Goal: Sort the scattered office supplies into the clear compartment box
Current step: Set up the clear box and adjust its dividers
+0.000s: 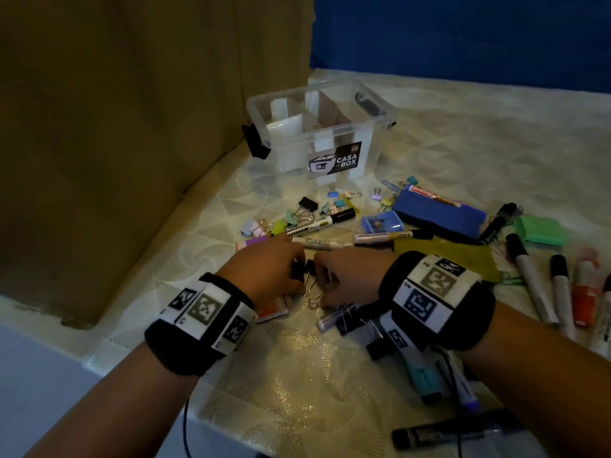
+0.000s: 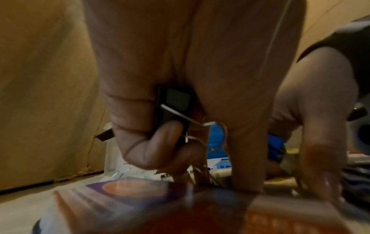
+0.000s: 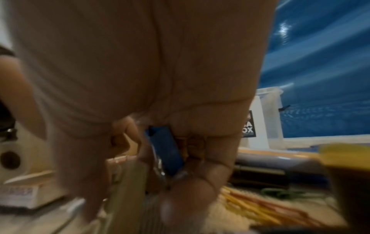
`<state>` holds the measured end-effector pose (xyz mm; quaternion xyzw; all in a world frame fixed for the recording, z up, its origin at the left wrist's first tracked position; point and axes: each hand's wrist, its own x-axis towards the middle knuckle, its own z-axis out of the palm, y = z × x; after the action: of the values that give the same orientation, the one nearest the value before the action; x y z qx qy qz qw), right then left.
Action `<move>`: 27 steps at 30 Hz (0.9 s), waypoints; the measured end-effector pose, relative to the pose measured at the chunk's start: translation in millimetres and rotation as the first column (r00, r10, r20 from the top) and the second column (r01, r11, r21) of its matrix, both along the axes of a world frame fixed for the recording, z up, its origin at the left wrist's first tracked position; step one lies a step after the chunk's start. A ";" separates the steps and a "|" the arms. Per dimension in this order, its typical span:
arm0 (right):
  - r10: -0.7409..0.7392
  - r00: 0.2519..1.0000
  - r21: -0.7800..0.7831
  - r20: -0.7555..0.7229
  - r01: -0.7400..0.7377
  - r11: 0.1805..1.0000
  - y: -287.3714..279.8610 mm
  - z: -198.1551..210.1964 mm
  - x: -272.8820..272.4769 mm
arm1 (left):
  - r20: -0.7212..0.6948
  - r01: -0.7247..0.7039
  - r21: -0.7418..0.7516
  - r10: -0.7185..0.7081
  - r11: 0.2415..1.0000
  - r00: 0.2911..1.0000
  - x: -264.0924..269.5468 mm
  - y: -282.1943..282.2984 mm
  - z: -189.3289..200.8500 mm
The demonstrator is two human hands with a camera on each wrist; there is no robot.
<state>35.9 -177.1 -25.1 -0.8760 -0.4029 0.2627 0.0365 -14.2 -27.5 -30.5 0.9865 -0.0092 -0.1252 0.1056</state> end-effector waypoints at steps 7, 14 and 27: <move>-0.203 0.970 0.291 -0.138 0.235 0.928 -35.1 9.9 9.5 | 0.002 0.018 -0.005 -0.018 1.000 1.000 4.0 -0.1 -4.5; -0.206 0.971 0.070 -0.124 0.216 0.974 -23.3 3.2 0.7 | -0.016 -0.001 -0.042 0.000 0.999 1.000 5.0 0.5 -3.8; -0.187 0.978 -0.009 -0.095 0.187 0.982 -21.1 3.5 2.3 | -0.011 -0.006 0.062 0.007 0.998 1.000 19.7 -9.8 18.5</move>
<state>38.1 -198.1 -21.6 -0.8964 -0.3165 0.2998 0.0803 5.5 -37.4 -12.0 0.9886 -0.0014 -0.1306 0.0752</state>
